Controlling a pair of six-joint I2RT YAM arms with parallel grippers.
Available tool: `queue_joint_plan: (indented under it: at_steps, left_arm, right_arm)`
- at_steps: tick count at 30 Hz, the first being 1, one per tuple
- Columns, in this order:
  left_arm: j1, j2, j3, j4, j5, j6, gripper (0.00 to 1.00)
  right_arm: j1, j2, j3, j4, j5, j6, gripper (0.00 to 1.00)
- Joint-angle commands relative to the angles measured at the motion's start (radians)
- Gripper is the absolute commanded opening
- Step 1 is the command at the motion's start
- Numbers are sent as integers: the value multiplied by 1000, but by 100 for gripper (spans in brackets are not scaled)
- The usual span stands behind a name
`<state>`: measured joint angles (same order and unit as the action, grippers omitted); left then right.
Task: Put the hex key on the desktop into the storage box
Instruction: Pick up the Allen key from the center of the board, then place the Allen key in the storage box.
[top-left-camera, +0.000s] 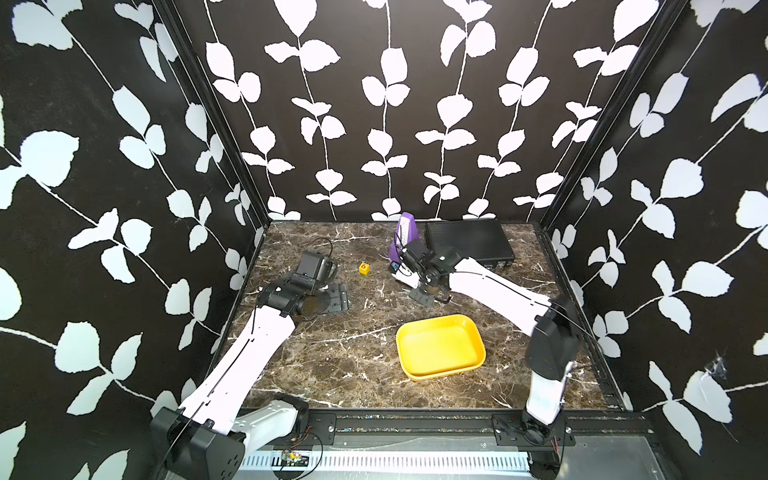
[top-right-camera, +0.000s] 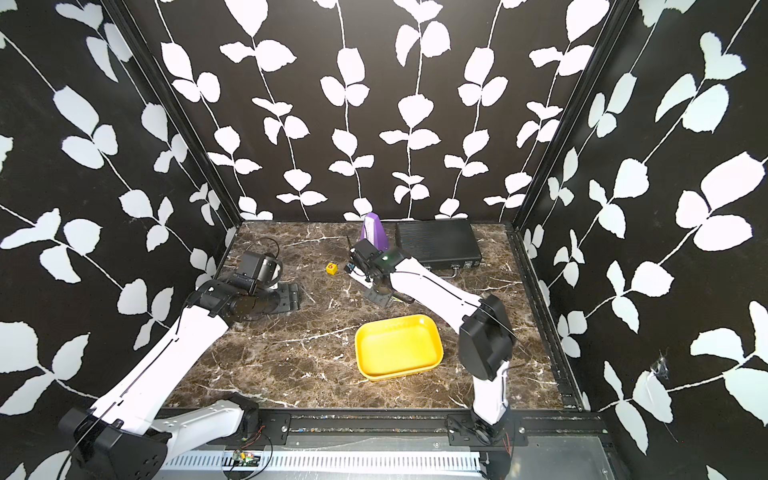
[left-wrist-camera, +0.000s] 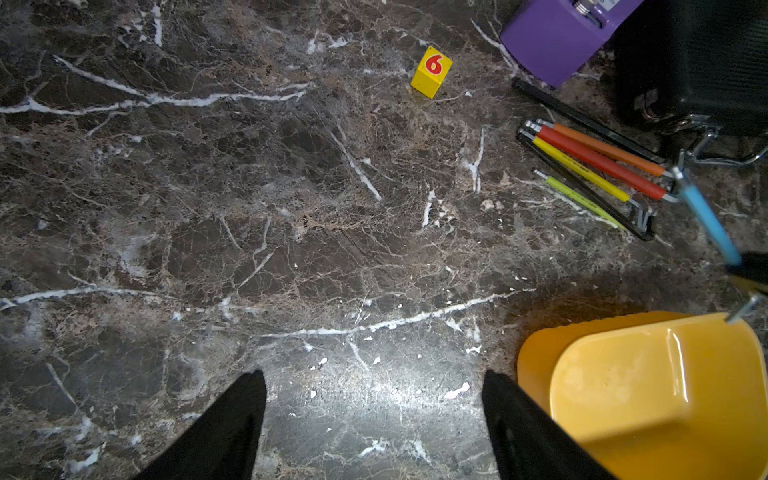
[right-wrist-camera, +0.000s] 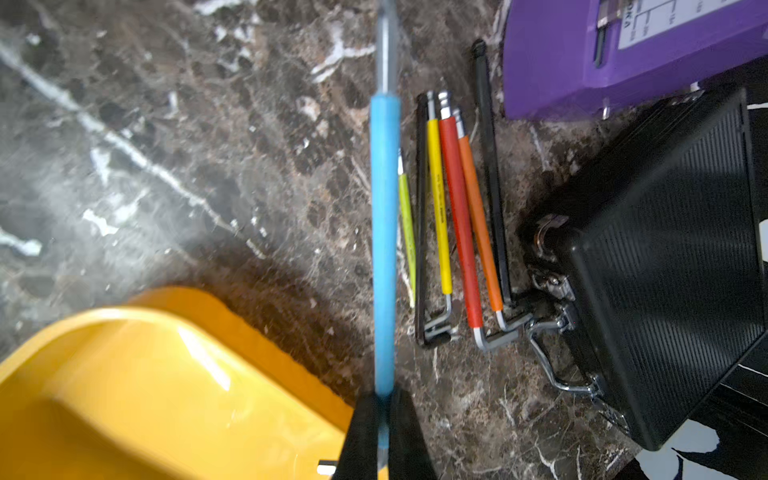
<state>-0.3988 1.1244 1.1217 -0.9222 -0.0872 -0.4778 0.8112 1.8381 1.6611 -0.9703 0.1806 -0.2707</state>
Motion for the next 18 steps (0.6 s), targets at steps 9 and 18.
queue_joint_plan:
  at_steps: [9, 18]
  left_arm:
    - [-3, -14, -19, 40, 3, 27, 83]
    - [-3, -27, -17, 33, -1, 28, 83]
  right_arm:
    - [97, -269, -408, 22, -22, -218, 0]
    - [103, -120, -453, 42, 124, -272, 0]
